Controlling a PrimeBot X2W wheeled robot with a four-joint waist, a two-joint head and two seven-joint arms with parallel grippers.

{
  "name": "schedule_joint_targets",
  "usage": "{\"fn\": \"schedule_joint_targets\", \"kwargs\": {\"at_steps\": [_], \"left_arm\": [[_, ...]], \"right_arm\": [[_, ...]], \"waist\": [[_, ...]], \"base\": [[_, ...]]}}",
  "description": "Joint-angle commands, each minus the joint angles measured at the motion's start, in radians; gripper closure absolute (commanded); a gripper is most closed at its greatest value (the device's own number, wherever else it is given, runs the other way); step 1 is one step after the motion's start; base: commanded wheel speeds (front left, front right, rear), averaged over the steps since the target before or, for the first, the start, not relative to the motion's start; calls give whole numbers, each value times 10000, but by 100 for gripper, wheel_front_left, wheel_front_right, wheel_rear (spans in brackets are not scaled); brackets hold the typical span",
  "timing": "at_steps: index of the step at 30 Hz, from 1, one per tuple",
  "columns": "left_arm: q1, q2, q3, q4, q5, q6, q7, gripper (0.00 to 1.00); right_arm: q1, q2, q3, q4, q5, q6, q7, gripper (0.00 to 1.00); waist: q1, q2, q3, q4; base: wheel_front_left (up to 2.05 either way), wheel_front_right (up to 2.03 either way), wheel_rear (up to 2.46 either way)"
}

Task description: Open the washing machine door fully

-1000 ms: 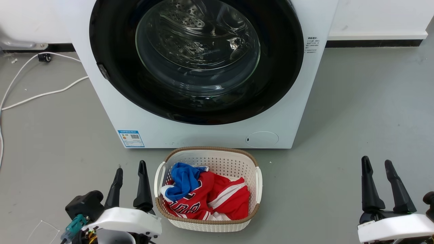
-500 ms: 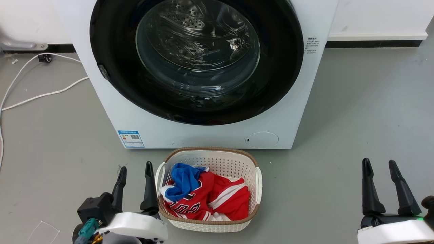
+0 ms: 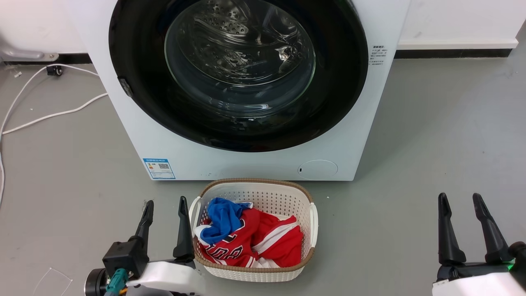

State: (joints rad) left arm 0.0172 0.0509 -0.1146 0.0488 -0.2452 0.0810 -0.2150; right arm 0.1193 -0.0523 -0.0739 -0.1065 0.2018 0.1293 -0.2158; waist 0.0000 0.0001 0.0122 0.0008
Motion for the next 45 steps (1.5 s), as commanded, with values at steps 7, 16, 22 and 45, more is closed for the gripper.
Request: {"fn": "schedule_joint_targets", "kwargs": {"at_steps": [7, 16, 22, 45], "left_arm": [[126, -8, -55, -109, 538, 90, -194, 0], [187, -8, -131, -126, 909, 162, -364, 0], [217, -9, -176, -154, 1224, 166, -461, 0], [282, -9, -122, 114, 1188, 193, -529, 0]], "right_arm": [[124, 22, 12, -235, -520, 23, -185, 0], [252, 29, 44, -409, -992, 23, -341, 0], [302, 33, 87, -459, -1243, 13, -449, 0], [410, 34, 117, -218, -735, 13, -499, 0]], "waist": [[0, -1, 6, -5], [0, -1, 1, -11], [0, -1, 22, -3], [0, -1, 18, -9]], "base": [[0, 0, 0], [0, 0, 0], [0, 0, 0], [0, 0, 0]]}}
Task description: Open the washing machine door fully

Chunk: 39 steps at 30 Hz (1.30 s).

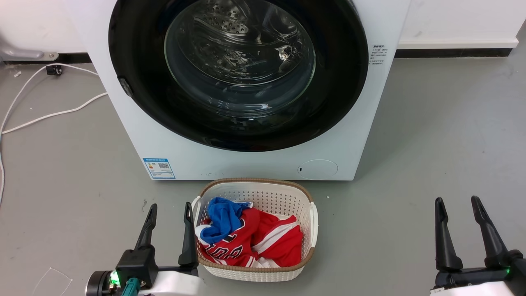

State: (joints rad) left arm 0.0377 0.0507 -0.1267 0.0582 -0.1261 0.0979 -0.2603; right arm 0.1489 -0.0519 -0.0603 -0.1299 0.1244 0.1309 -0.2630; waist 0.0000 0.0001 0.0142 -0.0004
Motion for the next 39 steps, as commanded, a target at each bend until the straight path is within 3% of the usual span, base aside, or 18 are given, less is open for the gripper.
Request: {"fn": "schedule_joint_targets", "kwargs": {"at_steps": [1, 5, 6, 8, 14, 19, 28, 29, 35, 39], "left_arm": [[75, -8, -2, 26, -1, 30, -76, 0], [70, -8, 12, 49, 5, 41, -76, 0], [70, -8, 19, 54, 4, 43, -76, 0], [72, -8, 24, 61, 2, 44, -76, 0], [94, -8, 47, 70, 40, 31, -76, 0], [102, -9, 66, 100, 46, -1, -76, 0], [112, -8, 41, 116, -44, 18, -76, 0], [112, -8, 41, 116, -44, 18, -76, 0], [151, -8, 62, 119, -95, 39, -76, 0], [140, -8, 72, 109, -104, 50, -76, 0]], "right_arm": [[114, 31, -26, 43, 50, -3, -26, 0], [79, 31, -60, 107, 54, -3, -26, 0], [75, 31, -58, 121, 59, -3, -26, 9], [56, 31, -70, 128, 82, -3, -26, 100], [-6, 31, 213, 64, 751, -3, -25, 100], [-173, 28, 47, 538, 4655, -1, -25, 100], [-437, 17, 812, 1466, 10855, -1, -24, 100], [-437, 17, 812, 1466, 10855, -1, -24, 100], [-379, 15, 1421, 1321, 13816, -1, -24, 100], [-274, 15, 1648, 888, 14813, 0, 221, 100]], "waist": [[0, -1, -2, 5], [0, -1, -4, 6], [0, -1, -5, 6], [0, -1, -5, 2], [0, -1, -8, -23], [0, -1, -18, -54], [0, -1, -60, -18], [0, -1, -60, -18], [0, -1, -69, -5], [0, -1, -62, -11]], "base": [[0, 0, 0], [0, 0, 0], [0, 0, 0], [0, 0, 0], [0, 0, 0], [0, 0, 0], [0, 0, 0], [0, 0, 0], [0, 0, 0], [0, 0, 0]]}}
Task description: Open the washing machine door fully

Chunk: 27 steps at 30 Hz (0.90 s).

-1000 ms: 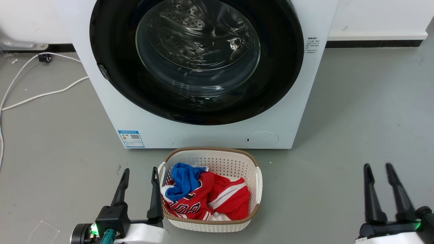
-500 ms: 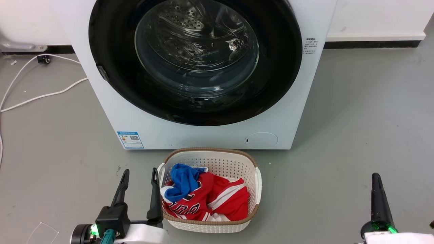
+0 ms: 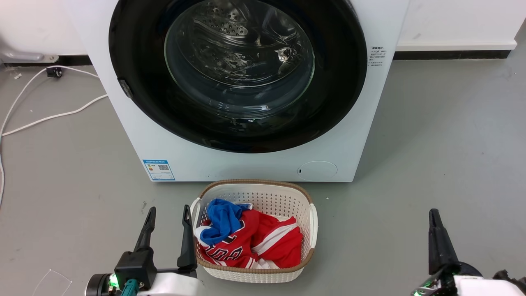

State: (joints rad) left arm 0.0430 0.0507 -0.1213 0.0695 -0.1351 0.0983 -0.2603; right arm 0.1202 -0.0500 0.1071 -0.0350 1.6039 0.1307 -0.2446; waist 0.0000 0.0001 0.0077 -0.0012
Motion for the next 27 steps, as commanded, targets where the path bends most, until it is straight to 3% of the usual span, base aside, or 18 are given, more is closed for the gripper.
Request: {"fn": "schedule_joint_targets", "kwargs": {"at_steps": [1, 13, 27], "left_arm": [[82, -8, 21, -8, -15, 47, -76, 0], [35, -8, 52, 0, 38, 24, -76, 0], [29, -8, 51, -43, 188, 68, -77, 0]], "right_arm": [[59, -5, -72, -170, 209, 1, 210, 100], [481, -93, -754, -961, 1023, 2, 2040, 100], [366, 1, -863, -670, 694, 2, 2210, 100]], "waist": [[0, -1, 3, -7], [0, -1, 10, 9], [0, -1, 112, 17]], "base": [[0, 0, 0], [0, 0, 0], [0, 0, 0]]}}
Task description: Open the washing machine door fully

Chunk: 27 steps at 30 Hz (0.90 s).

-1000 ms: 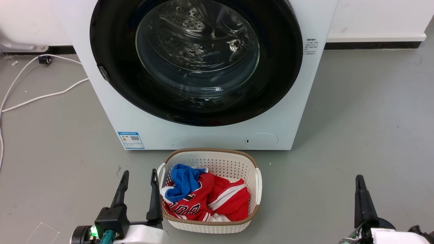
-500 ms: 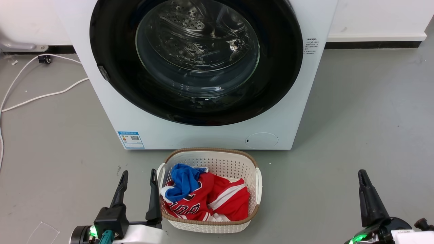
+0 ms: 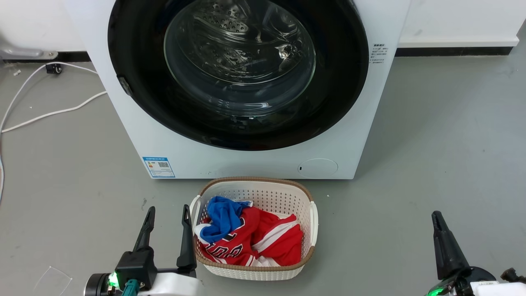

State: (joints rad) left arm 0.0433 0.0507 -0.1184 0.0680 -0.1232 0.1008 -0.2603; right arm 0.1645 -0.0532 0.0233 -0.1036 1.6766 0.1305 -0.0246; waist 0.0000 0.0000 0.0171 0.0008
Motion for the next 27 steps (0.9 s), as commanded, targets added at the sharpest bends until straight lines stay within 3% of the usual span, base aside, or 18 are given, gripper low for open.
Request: {"fn": "schedule_joint_targets", "kwargs": {"at_steps": [1, 13, 21, 27], "left_arm": [[2, -8, 35, -36, 71, 42, -77, 0], [-662, -8, 175, -265, 348, -27, -55, 0], [-1610, -10, 368, -483, 572, -189, -54, 0], [-2230, -8, 368, -676, 696, -165, -54, 0]], "right_arm": [[-148, 35, -46, 51, -30, 4, 2, 100], [-2327, -341, -1540, 1001, 321, 3, 598, 100], [-4995, -1302, -2315, 2316, 414, 4, 1489, 100], [-7018, -1948, -2215, 3419, 538, 4, 2469, 100]], "waist": [[0, 0, 52, -4], [0, 0, 1046, -6], [0, 0, 2389, 187], [0, 0, 3336, 293]], "base": [[0, 0, 0], [0, 0, 0], [0, 0, 0], [0, 0, 0]]}}
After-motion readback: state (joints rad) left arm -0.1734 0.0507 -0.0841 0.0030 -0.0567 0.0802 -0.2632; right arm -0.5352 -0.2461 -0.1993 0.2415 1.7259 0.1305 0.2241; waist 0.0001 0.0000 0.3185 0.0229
